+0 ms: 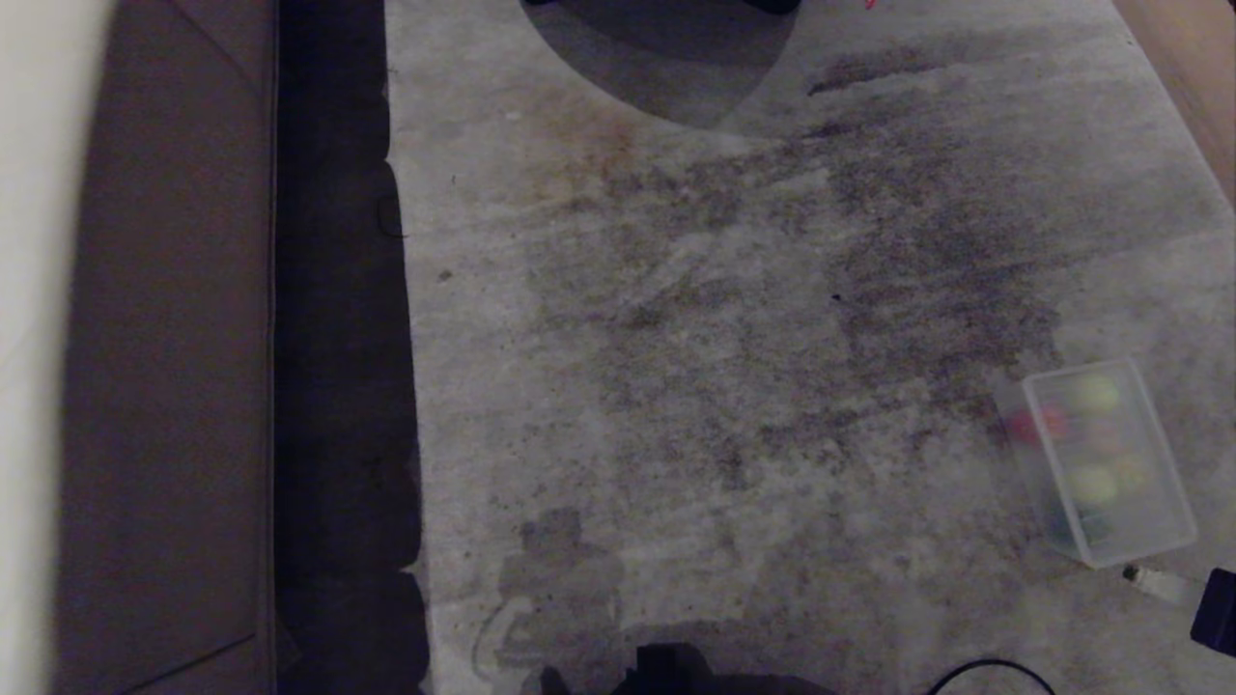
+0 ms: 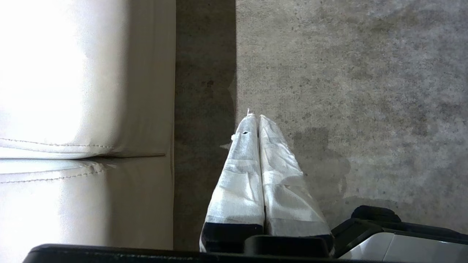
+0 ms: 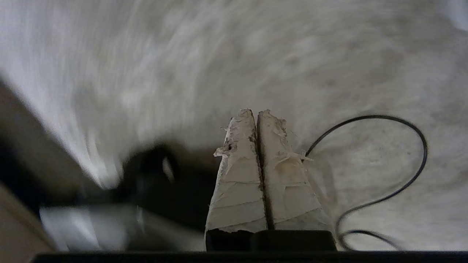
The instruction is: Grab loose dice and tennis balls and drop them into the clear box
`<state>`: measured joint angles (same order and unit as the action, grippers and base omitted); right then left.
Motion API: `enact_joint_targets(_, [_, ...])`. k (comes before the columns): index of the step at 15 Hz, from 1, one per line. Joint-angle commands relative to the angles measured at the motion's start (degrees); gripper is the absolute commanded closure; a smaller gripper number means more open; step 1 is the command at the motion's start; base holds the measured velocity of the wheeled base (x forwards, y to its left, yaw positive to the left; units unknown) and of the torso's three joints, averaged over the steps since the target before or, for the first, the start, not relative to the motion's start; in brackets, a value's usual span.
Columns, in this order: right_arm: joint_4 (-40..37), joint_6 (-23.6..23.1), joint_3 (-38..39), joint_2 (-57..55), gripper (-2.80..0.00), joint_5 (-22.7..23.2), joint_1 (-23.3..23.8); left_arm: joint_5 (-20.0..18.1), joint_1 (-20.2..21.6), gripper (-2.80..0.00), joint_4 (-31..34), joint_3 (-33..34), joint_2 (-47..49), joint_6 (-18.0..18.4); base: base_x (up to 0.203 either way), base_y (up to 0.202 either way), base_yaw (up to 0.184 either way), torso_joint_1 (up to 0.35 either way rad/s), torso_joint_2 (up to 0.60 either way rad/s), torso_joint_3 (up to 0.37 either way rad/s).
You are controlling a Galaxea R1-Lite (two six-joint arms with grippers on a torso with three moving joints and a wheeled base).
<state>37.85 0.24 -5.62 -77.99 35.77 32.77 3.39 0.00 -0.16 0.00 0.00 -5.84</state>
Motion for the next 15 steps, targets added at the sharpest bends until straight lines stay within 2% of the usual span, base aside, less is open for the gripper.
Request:
enact_joint_targets(1, [-5.24,-0.72,3.60,19.79,0.00,-4.62,-9.36,0.04,0.00,0.00,-0.02,0.09,0.00,-0.05,0.000,0.000,0.000,0.000,0.00,0.000])
enact_joint_targets(4, [-16.18,1.83,5.12,39.05,0.00,-13.37,-18.65,0.04,0.00,0.00,-0.02,0.09,0.09,-0.05,0.000,0.000,0.000,0.000,0.00,0.000])
enact_joint_targets(7, [-27.55,3.11,5.11,53.71,0.00,-22.43,-27.33,0.04,0.00,0.00,-0.02,0.09,0.09,-0.05,0.000,0.000,0.000,0.000,0.00,0.000])
enact_joint_targets(8, [-29.92,2.23,5.13,56.52,0.00,-27.69,-30.85,0.04,0.00,0.00,-0.02,0.09,0.05,-0.05,0.000,0.000,0.000,0.000,0.00,0.000])
enact_joint_targets(9, [-31.77,1.13,5.67,58.20,0.00,-34.05,-32.39,0.04,0.00,0.00,-0.02,0.09,0.09,-0.05,0.000,0.000,0.000,0.000,0.00,0.000])
enact_joint_targets(10, [-33.38,1.11,5.89,61.19,0.00,-35.93,-32.58,0.04,0.00,0.00,-0.02,0.09,0.07,-0.05,0.000,0.000,0.000,0.000,0.00,0.000])
enact_joint_targets(15, [-36.00,1.43,6.21,77.88,0.00,-35.73,-33.15,0.04,0.00,0.00,-0.02,0.09,0.08,-0.05,0.000,0.000,0.000,0.000,0.00,0.000])
